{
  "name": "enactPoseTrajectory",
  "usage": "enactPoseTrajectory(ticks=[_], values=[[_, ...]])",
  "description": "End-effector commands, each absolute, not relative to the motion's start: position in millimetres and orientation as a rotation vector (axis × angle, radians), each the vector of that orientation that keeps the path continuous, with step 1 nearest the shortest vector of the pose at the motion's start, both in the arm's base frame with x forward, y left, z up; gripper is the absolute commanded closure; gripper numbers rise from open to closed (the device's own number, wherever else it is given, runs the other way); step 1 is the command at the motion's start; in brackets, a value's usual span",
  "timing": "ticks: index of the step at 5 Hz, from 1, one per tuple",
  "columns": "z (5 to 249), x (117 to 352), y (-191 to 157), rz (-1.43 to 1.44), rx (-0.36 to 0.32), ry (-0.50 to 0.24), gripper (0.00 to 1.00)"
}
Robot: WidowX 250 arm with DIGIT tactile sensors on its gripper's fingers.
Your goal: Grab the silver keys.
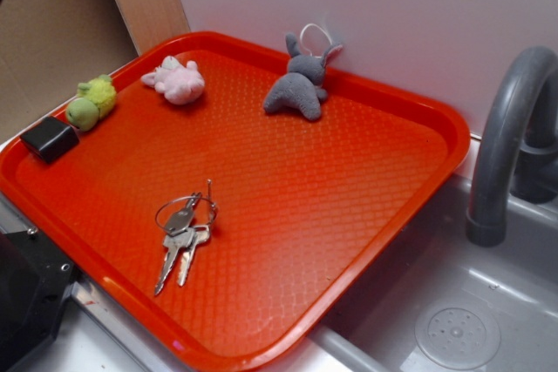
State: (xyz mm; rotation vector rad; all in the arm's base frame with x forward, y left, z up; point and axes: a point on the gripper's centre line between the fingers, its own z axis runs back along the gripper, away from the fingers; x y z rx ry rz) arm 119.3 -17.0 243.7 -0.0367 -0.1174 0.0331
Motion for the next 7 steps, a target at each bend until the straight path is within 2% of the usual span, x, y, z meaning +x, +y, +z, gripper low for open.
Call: enactPoseTrajectory(ticks=[1, 2, 3, 4, 5, 6, 7], values=[[244, 119, -17, 0.033, -0.037, -0.117, 0.0], [233, 141, -55, -0.195, -0.034, -0.133, 0.0], [210, 160, -87, -0.447, -0.021, -0.153, 0.0], [185, 165, -100, -0.595, -0.013, -0.119, 0.0], [155, 156, -99, -0.626, 0.02, -0.059, 0.0], [120, 141, -104, -0.593, 0.021, -0.002, 0.0], [96, 139, -104, -0.631, 0.056, -0.045, 0.0]])
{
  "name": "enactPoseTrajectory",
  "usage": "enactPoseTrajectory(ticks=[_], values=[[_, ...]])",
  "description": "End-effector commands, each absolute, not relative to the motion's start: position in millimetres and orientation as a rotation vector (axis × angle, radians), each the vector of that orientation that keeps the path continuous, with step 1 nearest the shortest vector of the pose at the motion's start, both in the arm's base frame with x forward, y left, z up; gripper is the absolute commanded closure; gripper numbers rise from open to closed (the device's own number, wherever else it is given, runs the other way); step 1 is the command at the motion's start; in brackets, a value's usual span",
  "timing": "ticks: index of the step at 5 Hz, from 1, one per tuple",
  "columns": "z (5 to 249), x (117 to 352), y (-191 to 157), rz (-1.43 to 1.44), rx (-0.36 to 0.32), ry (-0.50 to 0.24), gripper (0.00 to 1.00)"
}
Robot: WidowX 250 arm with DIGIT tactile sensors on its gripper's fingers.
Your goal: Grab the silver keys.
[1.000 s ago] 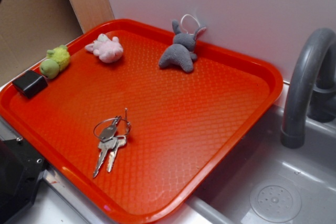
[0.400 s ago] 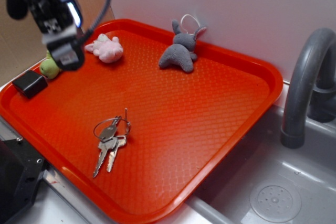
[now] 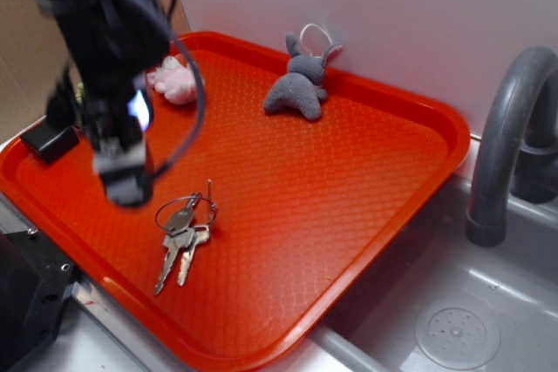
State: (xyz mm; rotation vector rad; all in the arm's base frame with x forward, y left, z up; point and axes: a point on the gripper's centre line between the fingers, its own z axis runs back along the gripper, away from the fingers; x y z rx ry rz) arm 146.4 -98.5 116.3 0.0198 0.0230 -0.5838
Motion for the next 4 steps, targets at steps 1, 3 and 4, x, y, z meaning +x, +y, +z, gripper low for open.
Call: enactPoseTrajectory(ticks=[1, 3, 4], values=[[76, 156, -97, -0.677, 0.061, -0.064, 0.0], [63, 172, -80, -0.703, 0.099, 0.04, 0.0], [54, 170, -79, -0.659, 0.092, 0.063, 1.0]])
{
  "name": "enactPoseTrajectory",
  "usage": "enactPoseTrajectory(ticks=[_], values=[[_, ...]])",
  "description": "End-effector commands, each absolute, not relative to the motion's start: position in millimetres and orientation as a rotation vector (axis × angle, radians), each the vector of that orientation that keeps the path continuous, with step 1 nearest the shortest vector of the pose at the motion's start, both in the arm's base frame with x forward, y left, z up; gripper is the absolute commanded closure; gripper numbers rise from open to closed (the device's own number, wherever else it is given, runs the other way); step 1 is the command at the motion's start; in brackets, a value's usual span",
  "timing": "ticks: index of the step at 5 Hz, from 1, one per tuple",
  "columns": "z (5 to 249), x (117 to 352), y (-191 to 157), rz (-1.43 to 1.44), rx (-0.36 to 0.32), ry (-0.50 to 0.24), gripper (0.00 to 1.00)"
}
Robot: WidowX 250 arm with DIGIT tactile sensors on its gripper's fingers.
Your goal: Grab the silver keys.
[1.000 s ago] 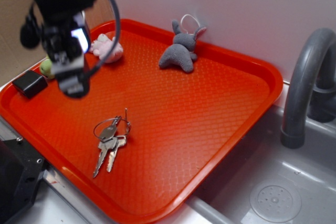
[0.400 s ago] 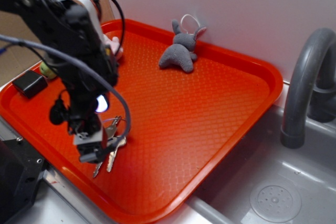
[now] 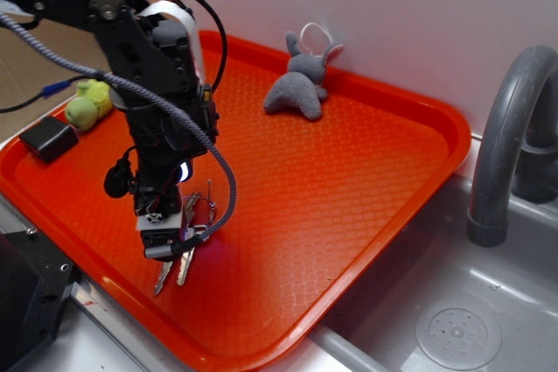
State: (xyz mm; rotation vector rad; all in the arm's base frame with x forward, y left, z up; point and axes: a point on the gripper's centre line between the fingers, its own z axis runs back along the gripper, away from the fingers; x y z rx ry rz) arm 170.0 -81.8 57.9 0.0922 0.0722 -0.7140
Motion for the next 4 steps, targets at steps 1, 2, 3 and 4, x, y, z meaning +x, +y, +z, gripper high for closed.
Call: enactPoseTrajectory(ticks=[1, 2, 3, 4], values=[[53, 170, -80, -0.663, 0.088, 0.064, 1.0], [48, 172, -81, -0.669, 0.084, 0.084, 1.0], [50, 170, -80, -0.664, 0.049, 0.057, 1.0], [99, 163, -74, -0.631, 0.011, -0.072, 1.0]])
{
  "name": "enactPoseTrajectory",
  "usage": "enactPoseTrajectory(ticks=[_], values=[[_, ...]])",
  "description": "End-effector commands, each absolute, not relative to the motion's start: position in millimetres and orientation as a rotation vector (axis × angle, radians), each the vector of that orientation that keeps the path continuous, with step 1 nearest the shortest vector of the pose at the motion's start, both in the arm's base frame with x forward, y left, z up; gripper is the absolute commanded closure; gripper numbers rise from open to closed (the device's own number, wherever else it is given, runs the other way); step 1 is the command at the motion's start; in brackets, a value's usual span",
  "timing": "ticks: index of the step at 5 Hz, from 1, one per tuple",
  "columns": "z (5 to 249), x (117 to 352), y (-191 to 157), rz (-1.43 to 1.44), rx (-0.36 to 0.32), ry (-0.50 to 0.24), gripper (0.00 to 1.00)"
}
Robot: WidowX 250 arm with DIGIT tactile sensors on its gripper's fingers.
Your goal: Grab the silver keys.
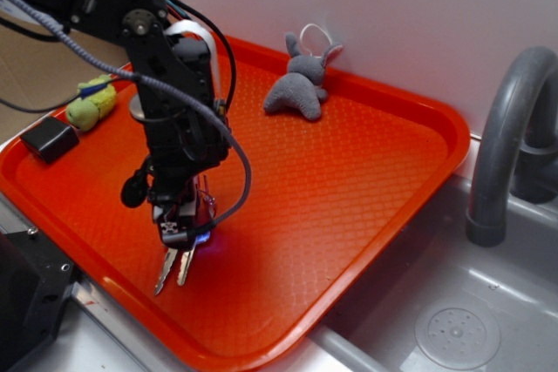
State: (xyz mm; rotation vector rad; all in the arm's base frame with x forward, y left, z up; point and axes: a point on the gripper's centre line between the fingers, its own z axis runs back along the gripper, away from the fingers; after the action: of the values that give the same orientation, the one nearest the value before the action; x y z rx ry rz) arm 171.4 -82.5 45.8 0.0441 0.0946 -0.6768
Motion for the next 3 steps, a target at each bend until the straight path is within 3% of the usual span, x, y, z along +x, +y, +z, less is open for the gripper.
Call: enactPoseTrajectory(ticks=[1, 2, 3], values=[[146, 160, -55, -0.49, -0.03, -0.274, 1.0], [196, 160, -27, -0.367, 0.048, -0.365, 1.0], [243, 164, 6, -0.231, -0.036, -0.141, 1.0]])
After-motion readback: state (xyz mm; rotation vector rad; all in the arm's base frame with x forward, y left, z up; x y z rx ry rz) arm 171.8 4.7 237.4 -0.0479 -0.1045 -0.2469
